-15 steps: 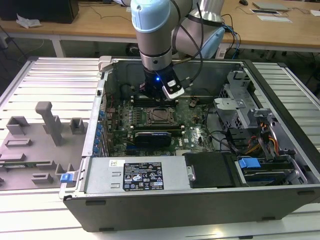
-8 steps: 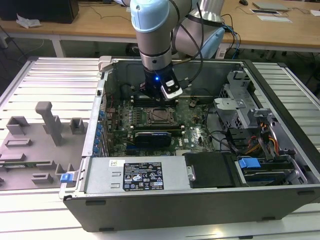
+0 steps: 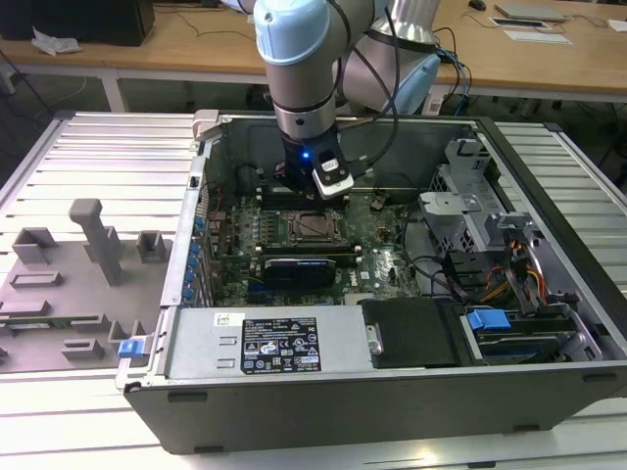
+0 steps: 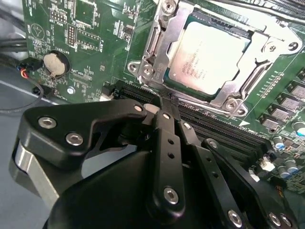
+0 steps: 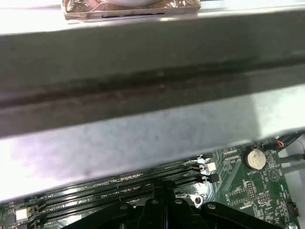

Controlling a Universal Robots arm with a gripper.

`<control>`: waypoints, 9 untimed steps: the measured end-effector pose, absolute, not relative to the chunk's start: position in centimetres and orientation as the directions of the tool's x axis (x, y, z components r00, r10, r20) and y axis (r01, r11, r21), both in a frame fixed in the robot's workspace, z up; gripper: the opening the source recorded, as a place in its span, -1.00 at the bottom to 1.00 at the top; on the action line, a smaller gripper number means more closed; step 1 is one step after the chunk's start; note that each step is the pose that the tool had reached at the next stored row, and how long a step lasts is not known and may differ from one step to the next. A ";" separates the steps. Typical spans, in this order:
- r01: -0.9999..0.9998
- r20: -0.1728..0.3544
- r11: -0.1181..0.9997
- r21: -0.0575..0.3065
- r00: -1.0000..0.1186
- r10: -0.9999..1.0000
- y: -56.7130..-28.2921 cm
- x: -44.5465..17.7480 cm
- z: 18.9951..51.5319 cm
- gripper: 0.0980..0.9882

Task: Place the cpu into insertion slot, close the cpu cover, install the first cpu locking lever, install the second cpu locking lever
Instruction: 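Install the first cpu locking lever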

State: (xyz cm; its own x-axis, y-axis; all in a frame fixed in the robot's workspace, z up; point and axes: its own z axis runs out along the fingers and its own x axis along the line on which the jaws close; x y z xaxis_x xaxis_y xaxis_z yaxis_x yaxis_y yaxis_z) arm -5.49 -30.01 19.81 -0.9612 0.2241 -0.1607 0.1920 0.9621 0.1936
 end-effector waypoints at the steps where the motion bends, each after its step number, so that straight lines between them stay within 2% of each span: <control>1: 0.196 -0.161 0.961 0.195 -0.960 0.228 -30.0 -5.5 19.7 -0.98; 4: 0.203 -0.160 0.960 0.194 -0.959 0.235 -30.0 -5.5 19.7 -0.98; 5: 0.203 -0.161 0.960 0.192 -0.959 0.235 -30.0 -5.5 20.9 -0.98; 7: 0.203 -0.168 0.965 0.166 -0.958 0.231 -30.0 -5.5 21.9 -0.98; 9: 0.204 -0.178 0.971 0.122 -0.958 0.223 -30.0 -5.5 22.0 -0.98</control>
State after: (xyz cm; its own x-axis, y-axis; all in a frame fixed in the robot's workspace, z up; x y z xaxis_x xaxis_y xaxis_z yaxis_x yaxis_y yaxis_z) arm -5.49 -29.97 22.02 -0.9585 0.2231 -0.1777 0.2035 0.9715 0.1218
